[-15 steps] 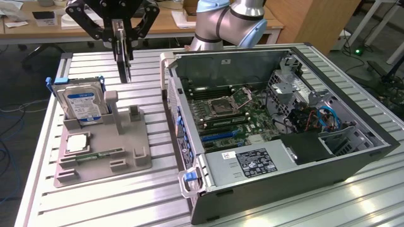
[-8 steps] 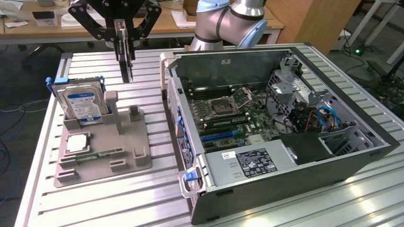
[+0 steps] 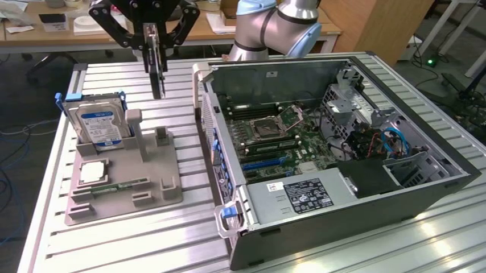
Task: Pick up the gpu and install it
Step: 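Pick up the gpu and move the gpu toward the slot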
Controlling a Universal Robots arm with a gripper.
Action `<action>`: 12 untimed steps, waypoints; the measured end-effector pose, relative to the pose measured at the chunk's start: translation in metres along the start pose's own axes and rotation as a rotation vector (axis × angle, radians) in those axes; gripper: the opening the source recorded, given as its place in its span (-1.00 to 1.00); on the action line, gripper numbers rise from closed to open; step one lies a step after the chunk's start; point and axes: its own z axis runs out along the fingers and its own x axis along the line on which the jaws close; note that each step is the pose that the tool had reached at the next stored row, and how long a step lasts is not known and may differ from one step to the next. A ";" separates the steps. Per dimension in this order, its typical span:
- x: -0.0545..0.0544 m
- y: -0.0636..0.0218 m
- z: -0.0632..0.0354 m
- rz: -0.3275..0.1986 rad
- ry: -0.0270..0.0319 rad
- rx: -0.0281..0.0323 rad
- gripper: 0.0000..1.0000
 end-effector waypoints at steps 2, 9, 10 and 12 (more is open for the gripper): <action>-0.002 0.0000 0.0000 0.000 -0.0001 0.0000 -0.44; -0.007 0.0000 0.0000 0.000 0.0000 0.0000 -0.44; -0.008 0.0000 0.0000 0.000 0.0000 0.0000 -0.44; -0.009 0.0000 0.0000 0.000 -0.0001 0.0000 -0.44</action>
